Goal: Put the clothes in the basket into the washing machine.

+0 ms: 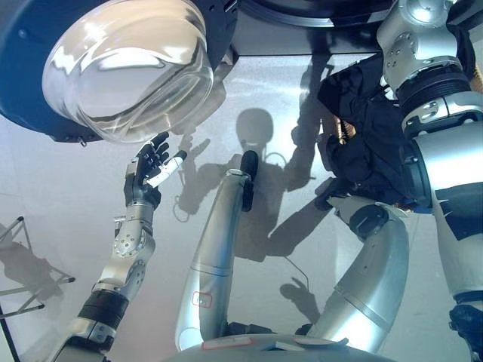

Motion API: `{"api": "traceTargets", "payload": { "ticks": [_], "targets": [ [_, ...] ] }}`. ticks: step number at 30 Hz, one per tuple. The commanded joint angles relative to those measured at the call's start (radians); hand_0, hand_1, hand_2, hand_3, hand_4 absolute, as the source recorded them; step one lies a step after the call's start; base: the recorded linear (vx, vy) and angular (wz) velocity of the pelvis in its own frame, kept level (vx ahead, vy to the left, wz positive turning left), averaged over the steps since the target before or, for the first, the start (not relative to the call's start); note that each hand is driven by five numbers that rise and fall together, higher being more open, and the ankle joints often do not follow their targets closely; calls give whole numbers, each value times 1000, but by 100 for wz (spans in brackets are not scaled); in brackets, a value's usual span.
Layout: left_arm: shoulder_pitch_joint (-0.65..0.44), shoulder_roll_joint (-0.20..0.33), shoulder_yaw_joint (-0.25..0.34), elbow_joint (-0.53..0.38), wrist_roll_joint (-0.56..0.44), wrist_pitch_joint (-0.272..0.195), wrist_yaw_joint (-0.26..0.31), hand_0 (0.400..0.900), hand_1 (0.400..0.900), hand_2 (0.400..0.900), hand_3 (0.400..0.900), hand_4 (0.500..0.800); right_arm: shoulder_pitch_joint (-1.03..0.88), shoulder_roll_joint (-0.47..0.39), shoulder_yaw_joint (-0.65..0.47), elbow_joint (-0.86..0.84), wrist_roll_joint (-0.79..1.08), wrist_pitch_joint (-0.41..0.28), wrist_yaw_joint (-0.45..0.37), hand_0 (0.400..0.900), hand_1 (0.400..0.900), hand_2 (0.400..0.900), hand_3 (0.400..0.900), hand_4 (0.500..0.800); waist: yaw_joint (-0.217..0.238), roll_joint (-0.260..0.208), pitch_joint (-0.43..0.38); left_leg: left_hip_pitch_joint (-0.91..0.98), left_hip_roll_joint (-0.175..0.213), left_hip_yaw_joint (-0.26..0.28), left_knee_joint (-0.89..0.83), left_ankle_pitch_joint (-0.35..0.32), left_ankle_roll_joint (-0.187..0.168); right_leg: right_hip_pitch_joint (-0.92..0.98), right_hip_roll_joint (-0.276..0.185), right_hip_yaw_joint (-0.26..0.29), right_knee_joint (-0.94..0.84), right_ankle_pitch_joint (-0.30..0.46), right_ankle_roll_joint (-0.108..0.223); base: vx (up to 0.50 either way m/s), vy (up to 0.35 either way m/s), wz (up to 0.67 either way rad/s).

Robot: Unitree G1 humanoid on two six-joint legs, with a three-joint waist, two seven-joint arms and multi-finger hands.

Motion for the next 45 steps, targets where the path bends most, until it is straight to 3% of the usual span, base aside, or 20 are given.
{"api": "traceTargets", "payload": {
  "ticks": [1, 6, 10, 21, 22, 27, 29, 33, 36, 38, 39, 41, 42, 45],
  "targets": [
    [7, 4, -2, 11, 3, -107, 12, 900, 900, 900, 900, 800, 23, 53, 61, -41, -139, -39, -10, 900, 900, 900, 900, 800, -13, -17, -112, -28, -15, 10, -59, 17, 26, -127, 7, -7, 53, -15, 144, 0, 0, 0],
    [13, 3, -2, 8, 12, -110, 21, 900, 900, 900, 900, 800, 43, 40, 66, -63, -217, -54, -69, 900, 900, 900, 900, 800, -17, -15, -107, -26, -13, 13, -63, 20, 24, -127, 5, -5, 52, -11, 146, 0, 0, 0],
    [23, 10, 5, 4, 40, -116, 25, 900, 900, 900, 900, 800, 94, 11, 107, -186, -374, -55, -131, 900, 900, 900, 900, 800, -27, -18, -104, -20, -14, 19, -80, 29, 24, -118, 10, -7, 34, 5, 145, -13, 24, -6],
    [43, -20, 39, 29, 58, -113, 51, 900, 900, 900, 900, 800, 411, -12, -60, -566, -469, -82, -218, 900, 900, 900, 900, 800, -80, -17, -80, 33, -14, 40, -135, 45, 22, -58, 24, -22, -36, 40, 156, -20, 41, -10],
    [46, -30, 49, 38, 64, -112, 52, 900, 900, 900, 900, 800, 478, -20, -86, -664, -537, -93, -239, 900, 900, 900, 900, 800, -95, -18, -77, 47, -14, 46, -167, 50, 19, -30, 30, -36, -76, 47, 161, -25, 17, -8],
    [49, -41, 49, 86, 84, -117, 59, 900, 900, 900, 900, 800, 658, -4, -149, -809, -648, -117, -297, 900, 900, 900, 900, 800, -114, -22, -78, 150, -5, 65, -311, 80, 4, 100, 59, -100, -222, 69, 183, -31, 22, -10],
    [41, -67, 41, 125, 98, -113, 55, 900, 900, 900, 900, 800, 787, 45, -189, -862, -664, -130, -297, 900, 900, 900, 900, 800, -140, -31, -83, 252, 10, 77, -439, 101, 4, 197, 87, -144, -319, 80, 204, -15, 44, -11],
    [47, -111, 42, 196, 83, -96, 42, 900, 900, 900, 900, 800, 957, 131, -216, -867, -600, -134, -251, 900, 900, 900, 900, 800, -173, -54, -87, 396, 14, 81, -566, 127, 5, 329, 125, -169, -431, 102, 218, 36, 17, -16],
    [40, -176, 71, 384, 48, -61, 2, 900, 900, 900, 900, 800, 1130, 228, -224, -753, -501, -136, -189, 900, 900, 900, 900, 800, -214, -87, -108, 592, 21, 74, -696, 140, -6, 516, 156, -178, -564, 122, 229, 120, -18, -15],
    [31, -214, 112, 495, 10, -42, -27, 900, 900, 900, 900, 800, 1214, 259, -238, -662, -455, -125, -152, 900, 900, 900, 900, 800, -234, -106, -120, 720, 24, 80, -792, 189, -5, 648, 180, -202, -684, 177, 218, 101, -6, -15],
    [30, -213, 112, 497, 9, -43, -29, 900, 900, 900, 900, 800, 1214, 258, -238, -662, -454, -125, -151, 900, 900, 900, 900, 800, -234, -105, -111, 733, 25, 79, -798, 191, -5, 662, 182, -205, -691, 180, 219, 298, -23, -25],
    [44, -228, 144, 599, 60, -10, -67, 900, 900, 900, 900, 800, 1314, 287, -250, -534, -403, -110, -88, 900, 900, 900, 900, 800, -235, -121, -142, 916, 25, 75, -902, 208, -17, 864, 226, -227, -823, 196, 226, 312, -28, -20],
    [44, -228, 144, 600, 60, -10, -67, 900, 900, 900, 900, 800, 1314, 287, -250, -533, -402, -111, -88, 900, 900, 900, 900, 800, -236, -121, -134, 928, 26, 74, -907, 210, -18, 876, 228, -229, -829, 199, 226, 302, -15, -18],
    [48, -257, 201, 793, 114, 39, -114, 900, 900, 900, 900, 800, 1406, 342, -295, -266, -249, -74, 31, 900, 900, 900, 900, 800, -231, -135, -178, 1152, 30, 87, -1047, 231, -36, 1136, 273, -250, -988, 224, 241, 302, -29, -12]
  ]
}}
